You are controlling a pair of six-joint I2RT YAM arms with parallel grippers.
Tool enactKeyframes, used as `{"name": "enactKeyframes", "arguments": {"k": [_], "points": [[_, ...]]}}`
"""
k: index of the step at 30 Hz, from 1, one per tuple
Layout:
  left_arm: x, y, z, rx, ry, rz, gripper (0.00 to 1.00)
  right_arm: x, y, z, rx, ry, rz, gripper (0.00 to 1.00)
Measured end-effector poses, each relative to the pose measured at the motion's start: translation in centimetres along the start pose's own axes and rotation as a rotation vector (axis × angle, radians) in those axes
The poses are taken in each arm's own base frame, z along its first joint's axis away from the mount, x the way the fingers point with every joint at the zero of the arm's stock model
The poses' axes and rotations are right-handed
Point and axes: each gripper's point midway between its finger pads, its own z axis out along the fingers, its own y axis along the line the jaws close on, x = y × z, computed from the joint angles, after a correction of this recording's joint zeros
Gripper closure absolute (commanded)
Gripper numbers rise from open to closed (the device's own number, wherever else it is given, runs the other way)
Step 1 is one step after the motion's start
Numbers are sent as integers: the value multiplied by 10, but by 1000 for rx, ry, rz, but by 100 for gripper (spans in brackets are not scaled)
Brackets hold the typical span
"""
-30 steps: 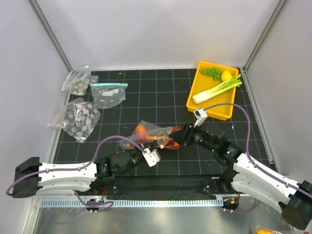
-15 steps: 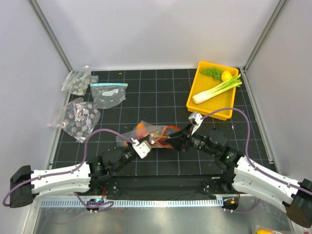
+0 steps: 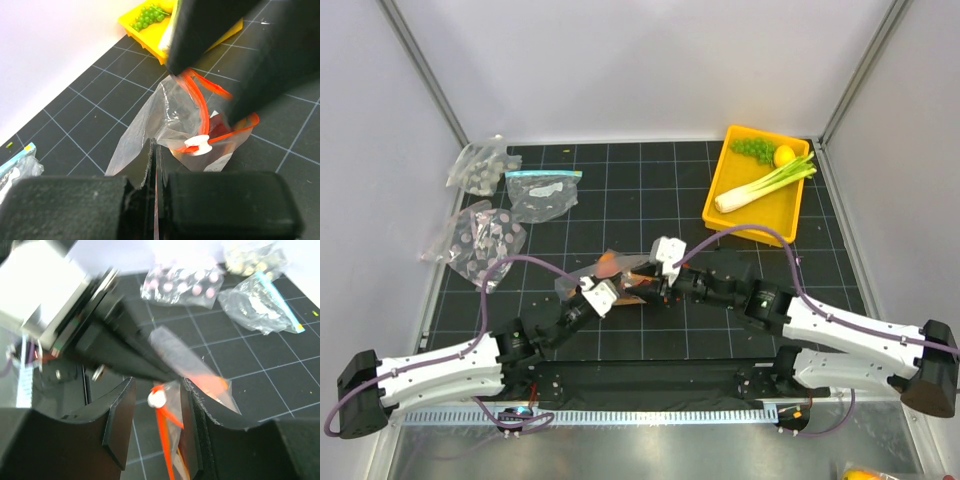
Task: Place the food in the zip-top bag and seal the zipper
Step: Zip the zipper food storage bag at the center of the board.
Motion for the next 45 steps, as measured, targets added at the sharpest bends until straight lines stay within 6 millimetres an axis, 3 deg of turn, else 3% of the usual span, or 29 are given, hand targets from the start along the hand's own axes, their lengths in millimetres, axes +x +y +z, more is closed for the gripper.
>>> {"name": "enactKeyframes", "arguments": {"k": [8,11,17,31,45], "points": [[-3,2,-3,-3,-18,-24,100,29,36,10,-30,102,-255,53],[-2,1,-3,-2,-16,-31,100,38,40,12,-10,134,-334,54],[-1,0,-3,4,-16,-34,100,51,30,14,67,196,-430,58],[-1,-1,-4,7,-20,-41,100,51,12,7,174,191,-473,58],[3,-4,-2,16,-6,-48,100,58,13,15,169,204,-495,72]]}}
